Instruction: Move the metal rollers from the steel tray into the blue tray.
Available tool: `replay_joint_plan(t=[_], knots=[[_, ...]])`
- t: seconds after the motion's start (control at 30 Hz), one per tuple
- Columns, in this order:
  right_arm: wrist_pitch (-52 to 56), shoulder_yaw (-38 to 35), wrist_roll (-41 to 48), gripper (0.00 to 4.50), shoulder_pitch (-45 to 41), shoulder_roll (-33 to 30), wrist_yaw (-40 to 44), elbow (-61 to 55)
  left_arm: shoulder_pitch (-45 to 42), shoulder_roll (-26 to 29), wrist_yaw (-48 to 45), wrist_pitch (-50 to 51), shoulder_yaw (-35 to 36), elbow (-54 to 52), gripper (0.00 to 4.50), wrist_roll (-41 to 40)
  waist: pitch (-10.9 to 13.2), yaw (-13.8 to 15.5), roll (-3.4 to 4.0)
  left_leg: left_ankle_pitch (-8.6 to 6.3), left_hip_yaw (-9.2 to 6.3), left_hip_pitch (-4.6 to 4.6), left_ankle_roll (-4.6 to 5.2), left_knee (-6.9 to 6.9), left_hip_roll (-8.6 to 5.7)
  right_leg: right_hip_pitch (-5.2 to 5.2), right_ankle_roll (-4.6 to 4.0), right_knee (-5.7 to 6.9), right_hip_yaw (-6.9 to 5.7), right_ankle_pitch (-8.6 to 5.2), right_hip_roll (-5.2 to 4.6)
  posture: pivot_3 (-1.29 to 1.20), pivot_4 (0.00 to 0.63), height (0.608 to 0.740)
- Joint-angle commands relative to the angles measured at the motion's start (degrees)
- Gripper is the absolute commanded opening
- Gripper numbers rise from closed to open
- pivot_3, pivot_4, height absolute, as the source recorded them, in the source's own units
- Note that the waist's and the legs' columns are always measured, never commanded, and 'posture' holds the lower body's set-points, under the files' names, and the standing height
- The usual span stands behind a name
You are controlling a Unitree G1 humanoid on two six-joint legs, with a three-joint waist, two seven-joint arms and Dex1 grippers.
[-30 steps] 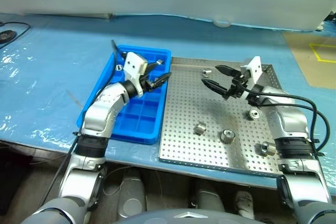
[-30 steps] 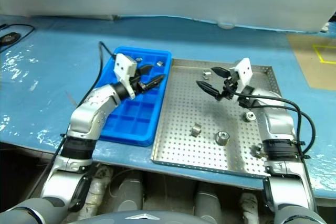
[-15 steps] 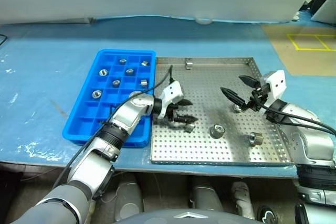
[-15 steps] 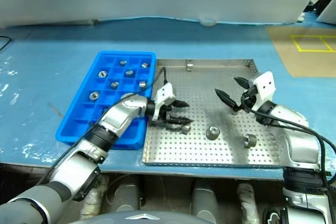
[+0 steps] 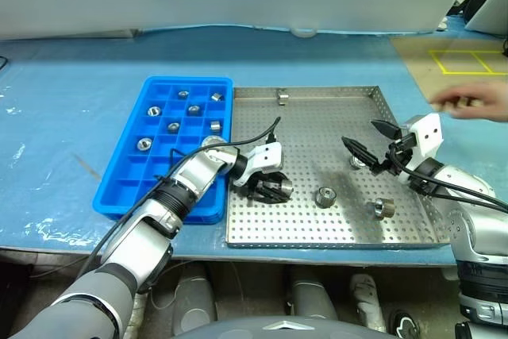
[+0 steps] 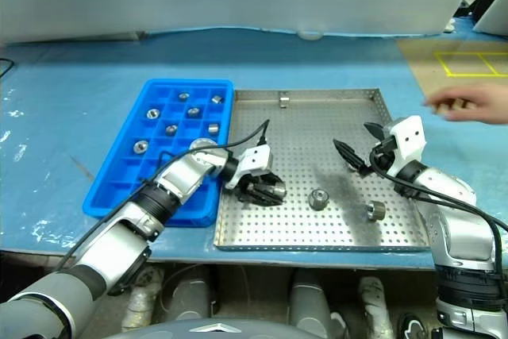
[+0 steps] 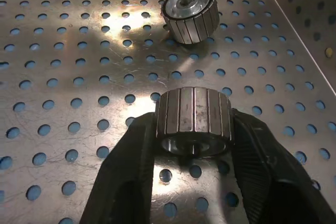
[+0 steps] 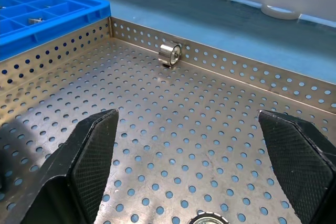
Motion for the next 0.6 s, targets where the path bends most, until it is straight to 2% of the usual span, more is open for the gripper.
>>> replay_joint_plan(t=[0.03, 0.23, 0.5, 0.6], knots=[[-1.54, -0.45, 0.49, 4.50, -1.79, -0.29, 0.24, -0.82, 1.11, -1.12, 1.62, 0.54, 2.55, -1.09, 1.70, -1.56, 0.00, 0.02, 0.00, 0.00, 0.00, 0.01, 0.00, 0.00, -0.01, 0.01, 0.00, 0.00, 0.00, 0.00, 0.00, -0.24, 0.150, 0.740], [-2.28, 1.60, 0.18, 4.50, -4.56, 0.09, 1.49, 1.57, 3.22, -2.94, 10.21, 7.19, 12.45, -8.04, 1.70, -7.29, 0.00, 0.02, 0.00, 0.00, 0.00, -0.02, 0.00, 0.00, 0.01, 0.00, -0.01, 0.00, -0.01, 0.00, 0.00, -0.20, 0.150, 0.740], [-5.18, 6.44, -1.26, 4.50, -10.75, 1.44, 4.64, 8.79, 11.99, -5.72, 36.26, 10.64, 23.55, -25.11, 1.70, -6.05, 0.02, 0.18, -0.03, -0.03, 0.00, -0.10, 0.05, -0.01, 0.02, -0.04, -0.02, -0.08, -0.06, 0.00, 0.01, -0.07, 0.150, 0.740], [-6.79, 8.52, -2.19, 4.50, -14.16, 2.18, 6.50, 12.71, 16.06, -6.12, 42.67, 10.91, 26.16, -31.54, 1.70, -5.86, 0.03, 0.33, -0.04, -0.03, -0.02, -0.14, 0.04, -0.02, 0.05, -0.06, -0.02, -0.07, -0.11, 0.00, 0.01, -0.01, 0.150, 0.740]])
